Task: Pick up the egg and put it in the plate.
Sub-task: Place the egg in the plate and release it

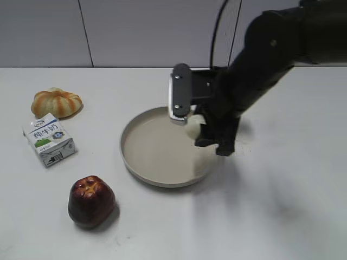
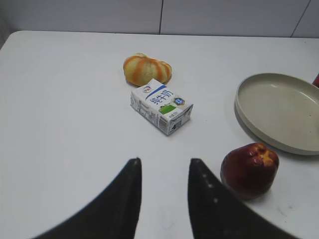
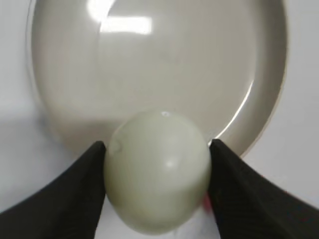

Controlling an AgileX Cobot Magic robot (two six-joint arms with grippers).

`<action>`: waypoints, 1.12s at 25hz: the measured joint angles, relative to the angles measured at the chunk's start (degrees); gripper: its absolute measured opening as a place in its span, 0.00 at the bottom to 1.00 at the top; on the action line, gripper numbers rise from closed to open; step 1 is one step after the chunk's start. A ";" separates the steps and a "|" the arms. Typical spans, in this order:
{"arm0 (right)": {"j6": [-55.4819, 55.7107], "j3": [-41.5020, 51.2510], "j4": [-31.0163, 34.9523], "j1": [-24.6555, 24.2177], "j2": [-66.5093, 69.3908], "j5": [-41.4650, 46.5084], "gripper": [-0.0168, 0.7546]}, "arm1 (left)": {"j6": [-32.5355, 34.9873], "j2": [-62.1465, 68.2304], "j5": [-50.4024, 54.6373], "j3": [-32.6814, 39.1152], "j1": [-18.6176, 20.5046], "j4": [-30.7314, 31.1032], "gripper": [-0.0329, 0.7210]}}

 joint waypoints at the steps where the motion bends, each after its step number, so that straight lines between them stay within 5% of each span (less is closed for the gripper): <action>1: 0.00 -2.07 0.00 0.87 1.56 -0.60 0.60 | -0.03 0.00 0.00 0.00 0.00 0.00 0.35; 10: 2.05 -13.97 0.62 3.25 14.32 2.61 0.60 | 0.02 0.00 0.00 0.00 0.00 0.00 0.35; 14: 2.21 -14.23 0.52 3.58 14.32 3.04 0.82 | 0.01 0.00 0.00 0.00 0.00 0.00 0.35; 23: 3.33 -14.83 -3.53 3.38 10.83 2.69 0.84 | -0.05 0.00 0.00 0.00 0.00 0.00 0.35; 28: 12.66 -18.52 -5.83 1.10 5.36 1.13 0.81 | -0.07 0.00 0.00 0.00 0.00 0.00 0.35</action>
